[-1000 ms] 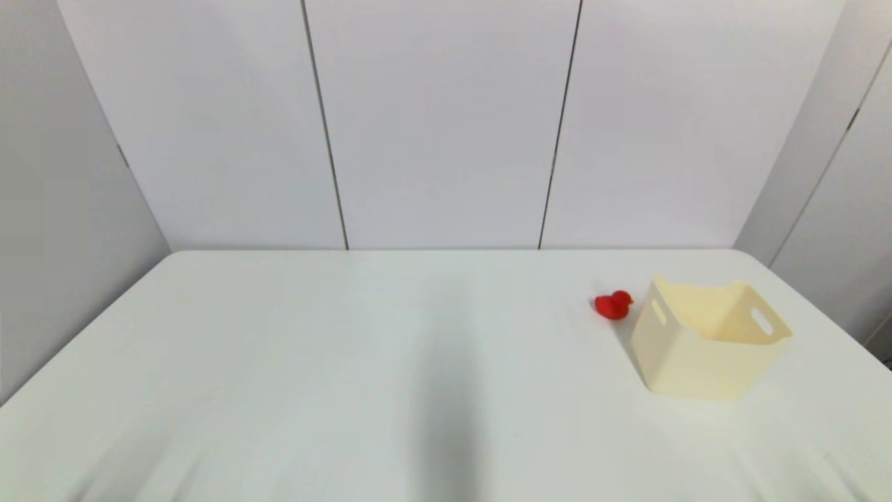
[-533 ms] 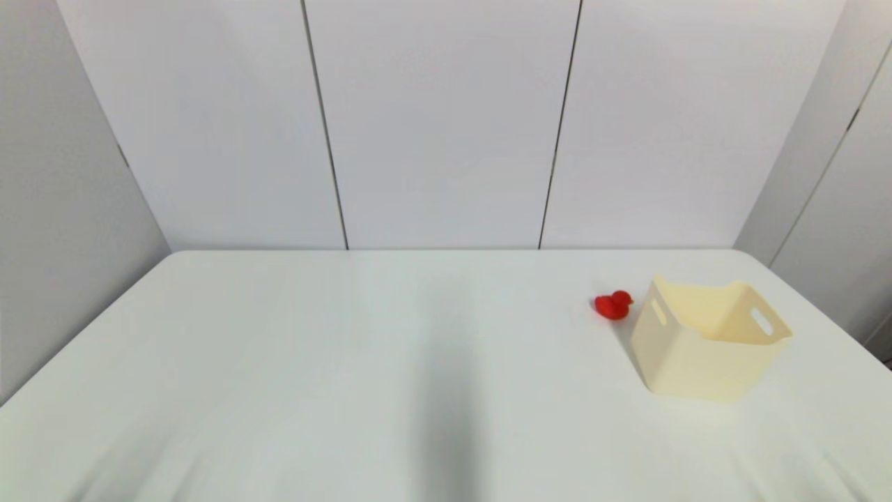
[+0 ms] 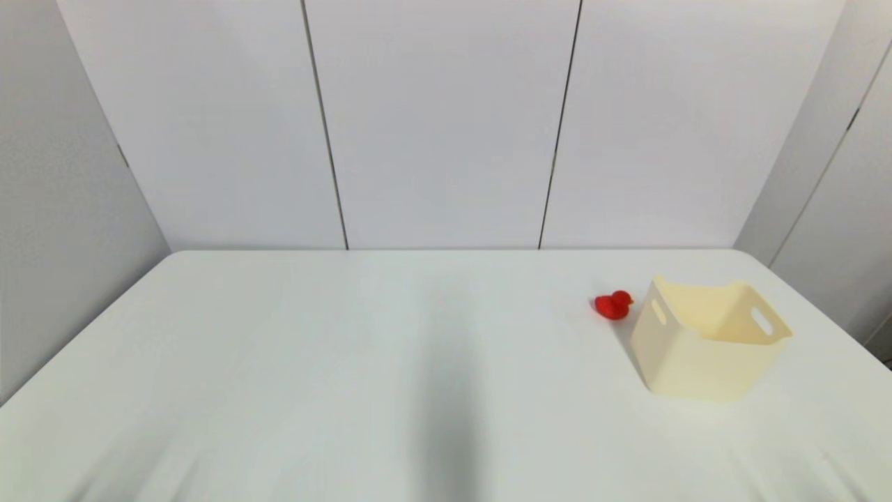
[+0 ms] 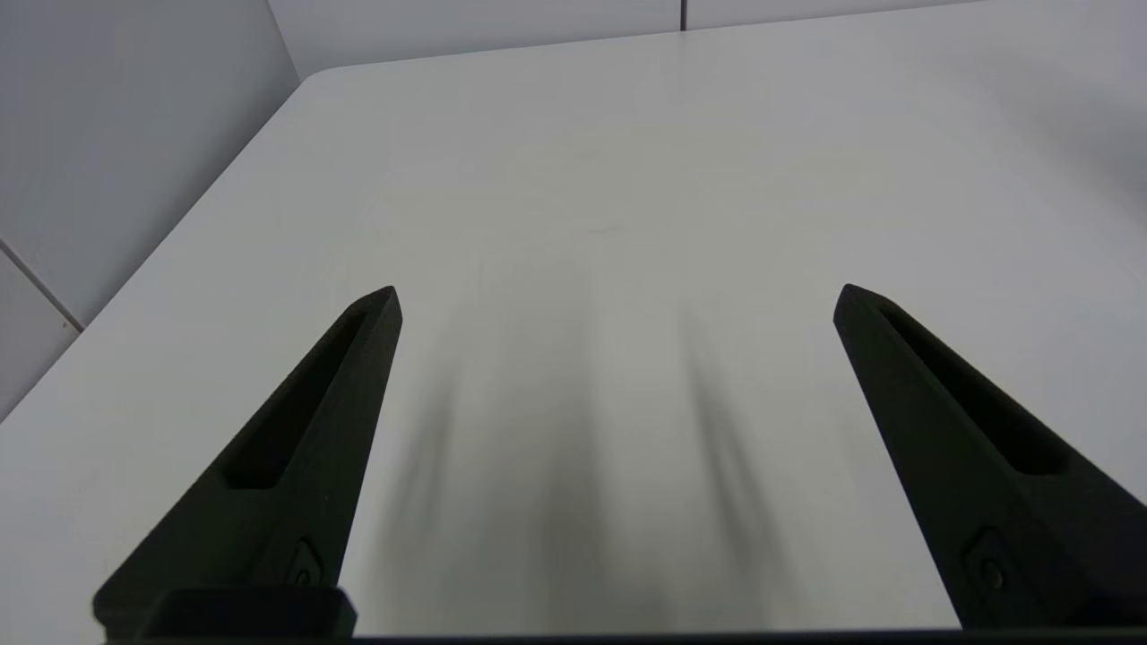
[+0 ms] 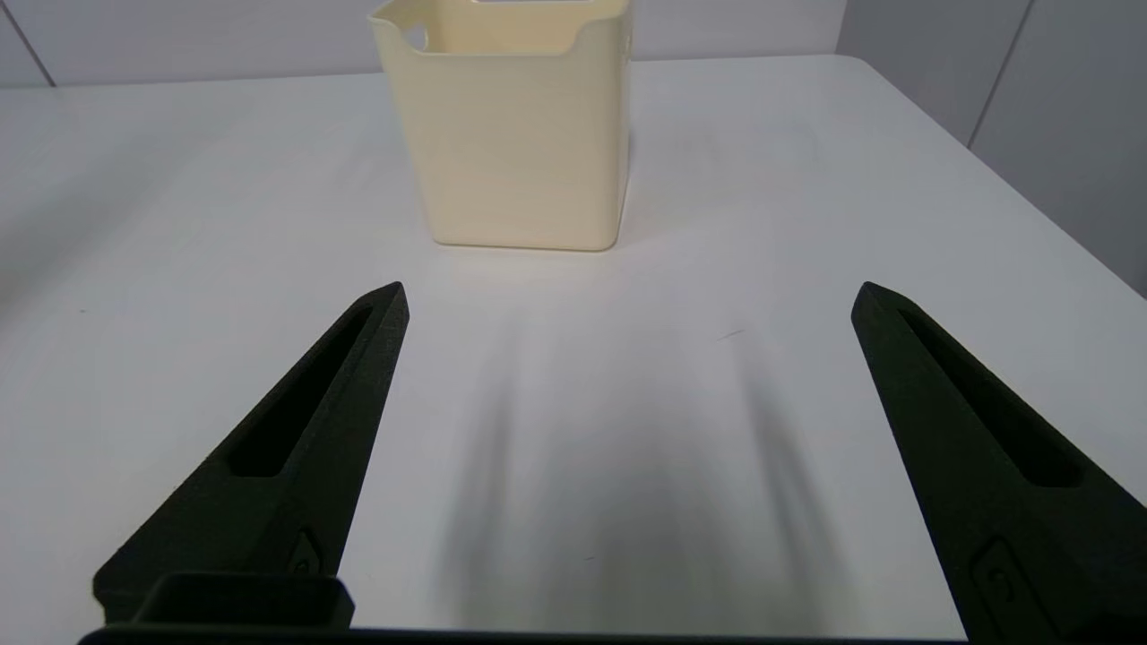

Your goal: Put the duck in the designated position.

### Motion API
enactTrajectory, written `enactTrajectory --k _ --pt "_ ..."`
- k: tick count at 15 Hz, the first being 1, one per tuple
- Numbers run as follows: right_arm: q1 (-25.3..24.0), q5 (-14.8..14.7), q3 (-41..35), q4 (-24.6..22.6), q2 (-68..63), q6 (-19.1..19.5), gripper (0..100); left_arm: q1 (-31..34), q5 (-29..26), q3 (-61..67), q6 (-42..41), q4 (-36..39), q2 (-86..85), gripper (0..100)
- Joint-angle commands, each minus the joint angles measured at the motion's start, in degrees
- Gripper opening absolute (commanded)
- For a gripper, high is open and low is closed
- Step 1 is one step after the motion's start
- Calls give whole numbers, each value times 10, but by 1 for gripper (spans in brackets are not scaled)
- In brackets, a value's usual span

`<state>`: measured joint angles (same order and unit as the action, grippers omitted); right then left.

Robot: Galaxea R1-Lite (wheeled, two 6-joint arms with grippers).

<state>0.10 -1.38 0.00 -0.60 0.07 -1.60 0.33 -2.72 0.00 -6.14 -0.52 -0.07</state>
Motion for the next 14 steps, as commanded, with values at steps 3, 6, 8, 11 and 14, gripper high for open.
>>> enactTrajectory --k 3,6,8,11,14 --pt "0 0 0 0 -1 0 100 0 0 0 0 0 0 100" --pt "0 0 0 0 -1 -1 100 0 0 0 0 0 0 100" --pt "-1 0 0 0 -1 0 100 0 0 0 0 0 0 100" --pt "0 0 0 0 -1 -1 100 0 0 0 0 0 0 100" --pt "0 0 0 0 -1 -1 100 0 0 0 0 0 0 100"
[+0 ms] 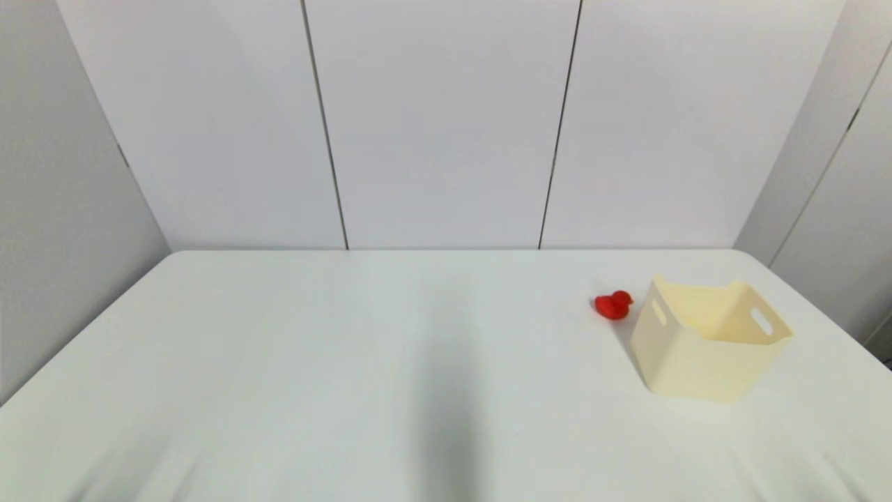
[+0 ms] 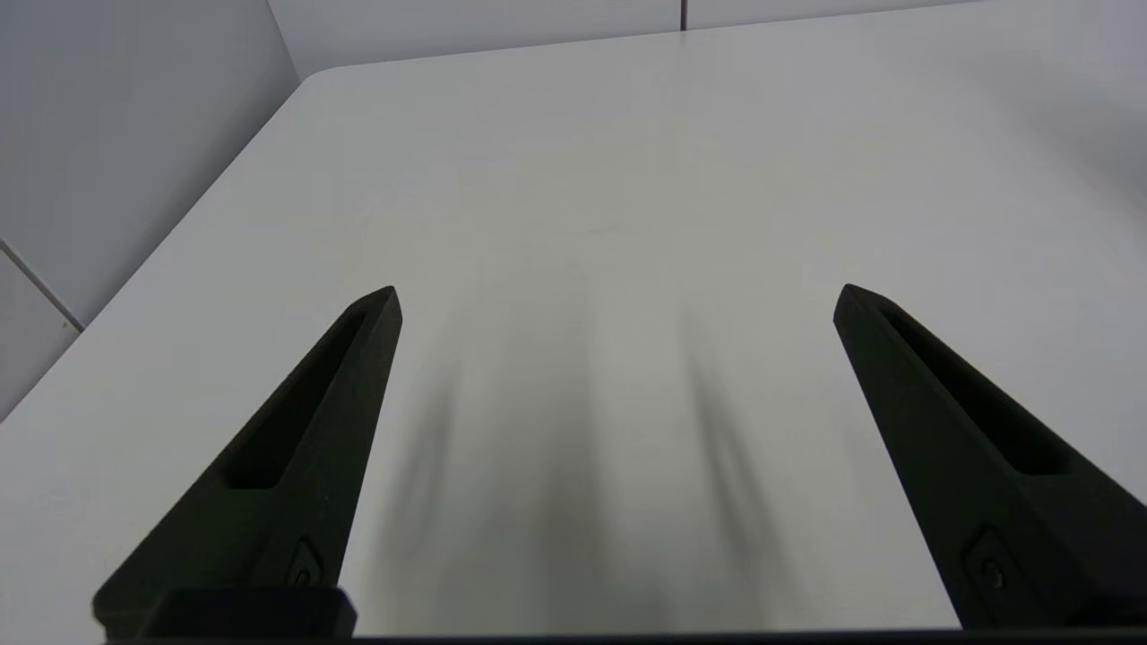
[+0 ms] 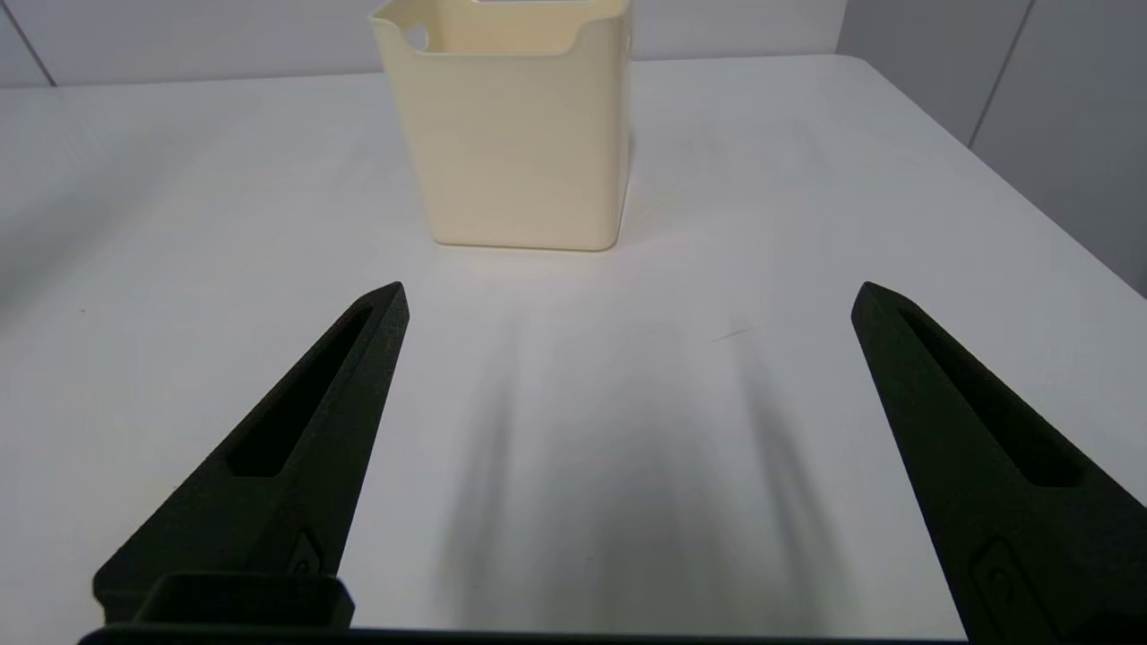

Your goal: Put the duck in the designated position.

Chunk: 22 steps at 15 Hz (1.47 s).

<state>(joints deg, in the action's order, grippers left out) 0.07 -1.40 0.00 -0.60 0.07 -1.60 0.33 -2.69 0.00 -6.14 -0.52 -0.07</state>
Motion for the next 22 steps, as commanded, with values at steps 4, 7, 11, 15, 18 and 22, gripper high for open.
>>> enactTrajectory --k 4,7,11,15,18,22 --pt "0 0 0 0 -1 0 100 0 0 0 -1 0 0 100" --pt "0 0 0 0 -1 -1 100 0 0 0 -1 0 0 100" --pt "0 0 0 0 -1 -1 100 0 0 0 0 0 0 100" --pt "-1 0 0 0 -1 0 100 0 0 0 -1 0 0 100" --pt "0 0 0 0 -1 2 100 0 0 0 0 0 0 100" --pt "-1 0 0 -1 -1 5 100 0 0 0 0 0 0 100"
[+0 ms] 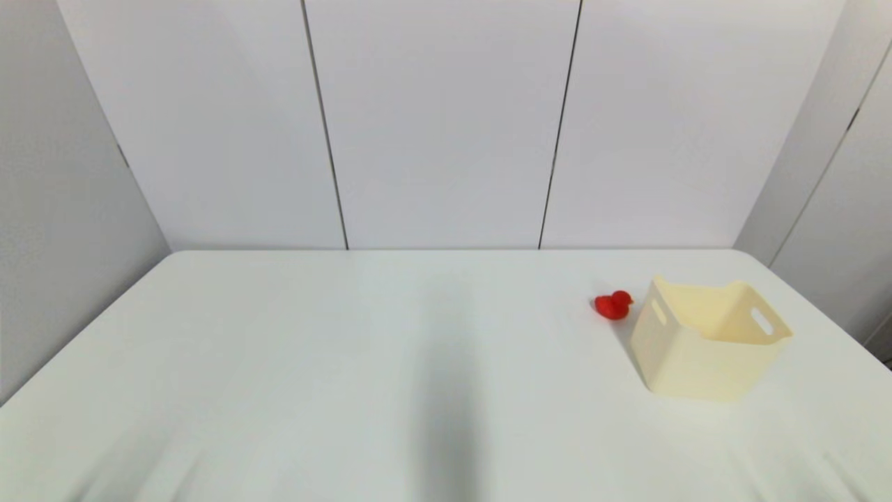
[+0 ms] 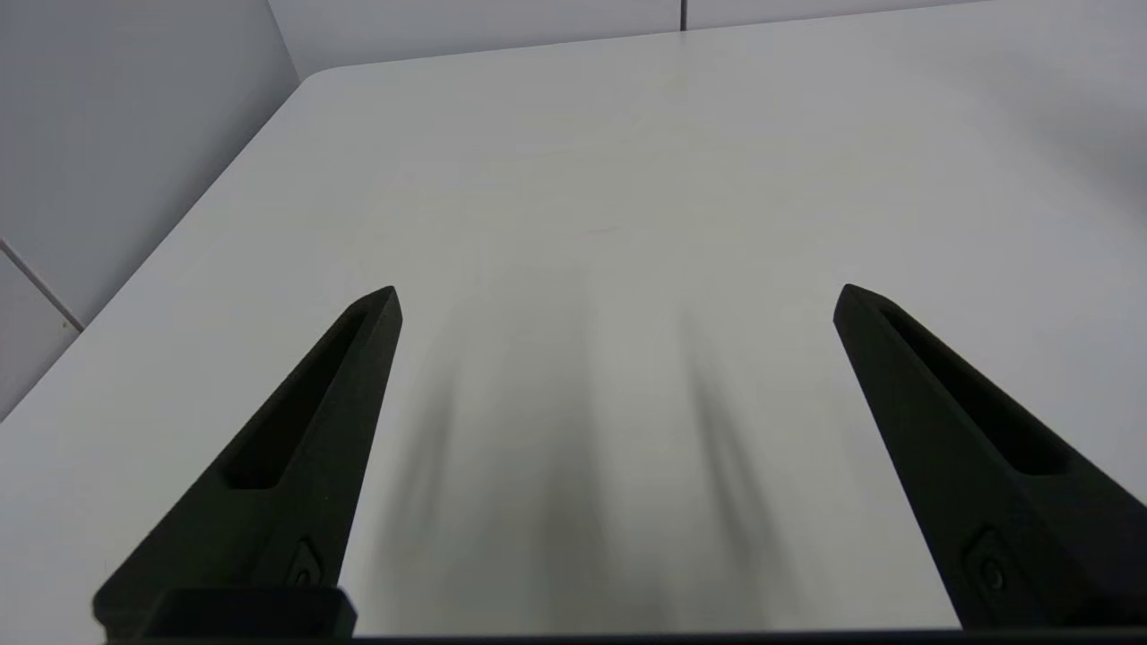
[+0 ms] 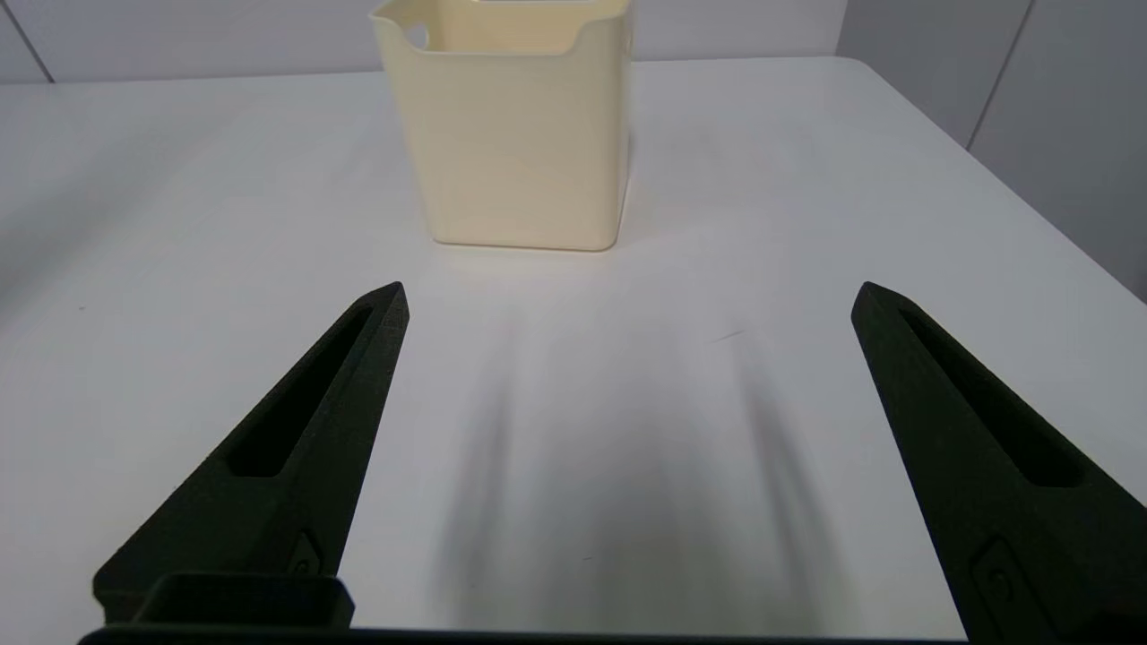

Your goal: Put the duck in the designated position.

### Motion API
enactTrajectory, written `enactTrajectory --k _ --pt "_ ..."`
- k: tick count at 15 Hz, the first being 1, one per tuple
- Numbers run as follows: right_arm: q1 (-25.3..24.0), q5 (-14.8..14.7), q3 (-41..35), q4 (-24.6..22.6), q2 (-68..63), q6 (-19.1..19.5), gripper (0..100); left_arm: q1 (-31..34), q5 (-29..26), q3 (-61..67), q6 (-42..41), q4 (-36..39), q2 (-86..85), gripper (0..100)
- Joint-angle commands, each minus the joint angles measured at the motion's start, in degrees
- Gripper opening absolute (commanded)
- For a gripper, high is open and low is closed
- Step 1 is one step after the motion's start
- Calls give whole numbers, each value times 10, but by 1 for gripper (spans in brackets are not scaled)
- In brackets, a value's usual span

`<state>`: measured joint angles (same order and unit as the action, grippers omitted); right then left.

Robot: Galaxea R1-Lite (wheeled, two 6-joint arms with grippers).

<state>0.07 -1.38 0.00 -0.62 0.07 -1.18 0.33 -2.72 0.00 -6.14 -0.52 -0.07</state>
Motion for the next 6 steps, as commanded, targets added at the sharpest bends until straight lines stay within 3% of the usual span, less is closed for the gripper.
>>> enactTrajectory --k 1,6 --pt "0 0 0 -1 -1 0 100 0 0 0 0 0 0 100" --pt "0 0 0 0 -1 -3 100 0 0 0 -1 0 0 100"
